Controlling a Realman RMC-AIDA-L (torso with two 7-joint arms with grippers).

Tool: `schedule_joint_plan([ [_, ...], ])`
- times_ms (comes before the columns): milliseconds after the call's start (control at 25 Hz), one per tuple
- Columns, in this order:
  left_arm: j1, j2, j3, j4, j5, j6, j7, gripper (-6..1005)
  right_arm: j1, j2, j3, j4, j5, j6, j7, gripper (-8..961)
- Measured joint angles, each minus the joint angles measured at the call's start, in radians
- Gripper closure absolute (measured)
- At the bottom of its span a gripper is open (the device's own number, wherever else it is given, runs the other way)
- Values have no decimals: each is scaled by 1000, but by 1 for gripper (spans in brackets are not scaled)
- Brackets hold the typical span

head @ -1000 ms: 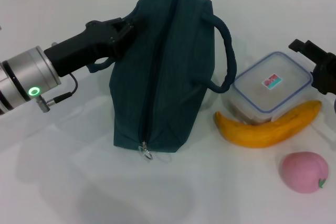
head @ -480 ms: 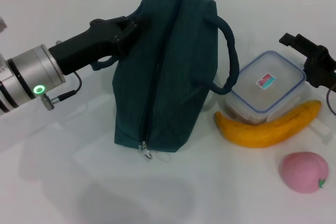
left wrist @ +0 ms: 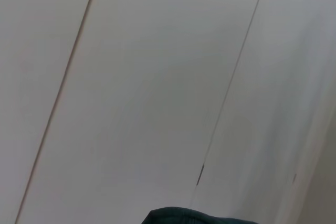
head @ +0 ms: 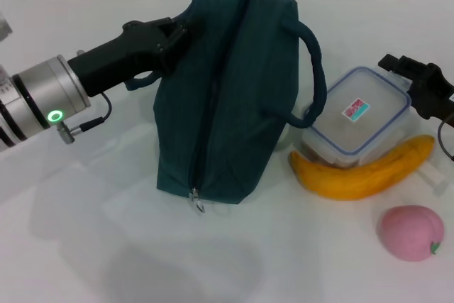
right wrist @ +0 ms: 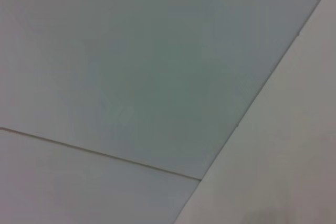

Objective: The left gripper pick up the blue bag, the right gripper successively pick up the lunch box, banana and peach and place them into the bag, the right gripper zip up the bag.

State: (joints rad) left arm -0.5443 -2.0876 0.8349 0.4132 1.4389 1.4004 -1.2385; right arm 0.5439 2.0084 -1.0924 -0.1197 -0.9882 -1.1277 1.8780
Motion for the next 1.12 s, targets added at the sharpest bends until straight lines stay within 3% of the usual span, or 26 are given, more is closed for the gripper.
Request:
schedule_joint_plan([
  [160, -4, 0, 2, -1, 0, -8, 2, 957, 0, 3, -2, -10, 2, -4, -5, 640],
  [600, -5, 0, 2, 5, 0, -8, 2, 958, 1, 11, -8, -12, 4, -17, -101, 781],
  [1120, -20, 9, 2, 19, -1, 6, -65, 958, -31, 3, 2, -76, 5, -139, -315, 834],
])
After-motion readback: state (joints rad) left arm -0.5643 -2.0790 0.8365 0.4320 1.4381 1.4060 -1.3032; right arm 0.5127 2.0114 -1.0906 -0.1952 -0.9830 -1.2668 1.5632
